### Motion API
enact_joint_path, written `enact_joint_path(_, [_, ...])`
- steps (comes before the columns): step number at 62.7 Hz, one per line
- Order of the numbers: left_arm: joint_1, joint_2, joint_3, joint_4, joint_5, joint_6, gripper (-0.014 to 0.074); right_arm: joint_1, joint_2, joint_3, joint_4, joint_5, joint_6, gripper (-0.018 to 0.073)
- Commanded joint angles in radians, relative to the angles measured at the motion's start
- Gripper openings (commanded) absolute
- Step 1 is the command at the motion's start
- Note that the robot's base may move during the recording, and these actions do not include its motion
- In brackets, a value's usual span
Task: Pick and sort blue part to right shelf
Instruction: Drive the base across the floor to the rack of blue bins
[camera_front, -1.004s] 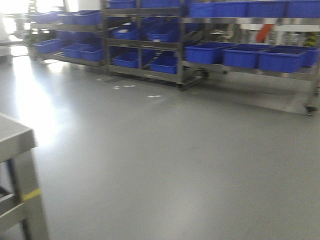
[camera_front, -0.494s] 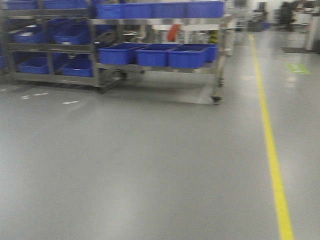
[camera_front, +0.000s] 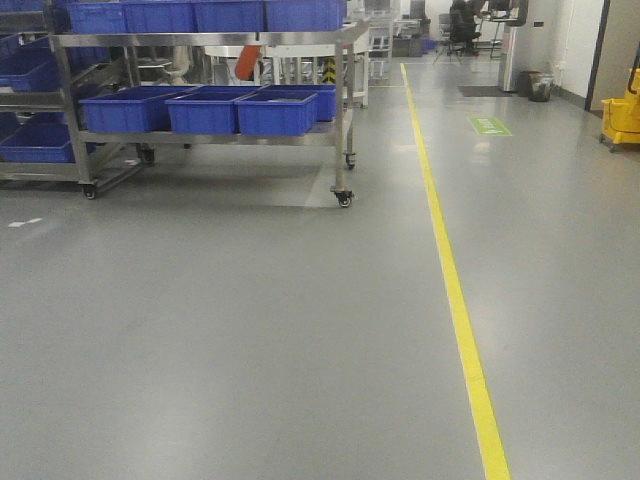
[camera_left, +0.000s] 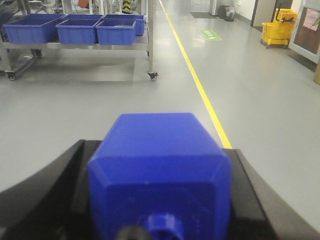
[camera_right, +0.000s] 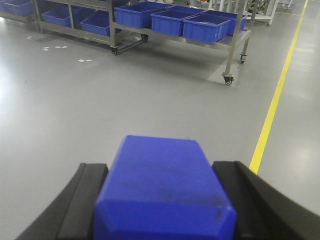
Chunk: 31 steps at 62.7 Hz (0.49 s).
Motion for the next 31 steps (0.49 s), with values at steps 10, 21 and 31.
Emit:
enact_joint_path(10, [-0.004, 0.02, -0.026, 0.013, -0.092, -0.005, 0.0333, 0.0, 0.015, -0.03, -0.015, -0.093, -0.01, 0.0341])
enact_joint_path(21, [-0.004, 0.02, -0.026, 0.013, -0.092, -0.005, 0.0333, 0.0, 0.015, -0.03, -0.015, -0.093, -0.01, 0.0341])
enact_joint_path(31, [-0.004, 0.02, -0.026, 0.013, -0.092, -0.005, 0.0333, 0.0, 0.015, -0.03, -0.015, -0.093, -0.01, 0.0341])
